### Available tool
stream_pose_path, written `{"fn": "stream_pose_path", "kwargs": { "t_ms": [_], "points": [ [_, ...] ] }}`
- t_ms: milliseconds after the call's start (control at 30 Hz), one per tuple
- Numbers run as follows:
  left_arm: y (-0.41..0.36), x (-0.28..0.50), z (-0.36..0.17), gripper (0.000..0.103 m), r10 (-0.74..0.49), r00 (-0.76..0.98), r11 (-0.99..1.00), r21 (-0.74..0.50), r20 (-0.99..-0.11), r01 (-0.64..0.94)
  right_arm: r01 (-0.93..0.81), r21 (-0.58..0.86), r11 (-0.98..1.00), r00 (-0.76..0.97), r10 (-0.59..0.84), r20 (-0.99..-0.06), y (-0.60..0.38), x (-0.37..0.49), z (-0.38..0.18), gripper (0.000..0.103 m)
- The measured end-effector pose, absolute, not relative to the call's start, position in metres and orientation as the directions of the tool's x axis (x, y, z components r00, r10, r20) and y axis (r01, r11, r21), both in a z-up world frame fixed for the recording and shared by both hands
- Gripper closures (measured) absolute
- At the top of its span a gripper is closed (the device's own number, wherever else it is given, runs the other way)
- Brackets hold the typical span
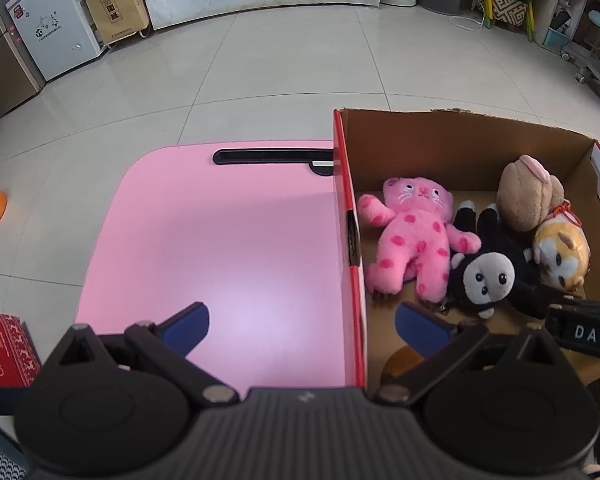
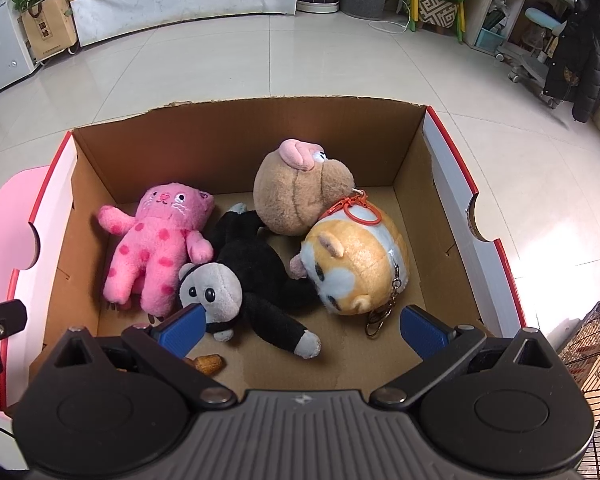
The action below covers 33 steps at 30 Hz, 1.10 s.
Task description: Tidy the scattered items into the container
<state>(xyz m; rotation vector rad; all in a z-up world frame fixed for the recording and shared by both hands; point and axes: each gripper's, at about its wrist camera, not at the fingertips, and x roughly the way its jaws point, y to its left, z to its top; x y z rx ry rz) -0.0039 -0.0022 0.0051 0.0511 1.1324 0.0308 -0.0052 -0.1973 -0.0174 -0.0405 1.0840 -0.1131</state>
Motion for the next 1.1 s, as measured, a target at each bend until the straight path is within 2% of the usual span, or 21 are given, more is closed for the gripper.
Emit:
{"fn": "stream_pose_path", "kwargs": {
  "t_ms": [767,833,967,1100],
  "points": [
    [-0.008,-0.018,0.009,0.0,0.045,0.447,0.999,0.051,-0.894,0.0,0.071,-0.102,0.992,0.487,-0.124,-0.865,-0.203,-0.031,-0.004,0.0],
    [-0.01,-0.015,0.009,0.0,0.001,0.427,1.0,0.002,-0.904,0.003,0.074,-0.108,0.991,0.476,-0.13,-0.87,-0.204,-0.034,-0.002,0.0],
    [-0.019,-0.014,0.005,0.0,0.028,0.429,0.999,0.041,-0.903,0.022,0.073,-0.096,0.993,0.496,-0.12,-0.86,-0.204,-0.043,0.006,0.0],
    [-0.019,-0.011,0.004,0.0,-0.009,0.41,0.999,0.009,-0.912,0.042,0.021,-0.07,0.997,0.51,-0.071,-0.857,-0.201,-0.05,0.009,0.0]
  ]
}}
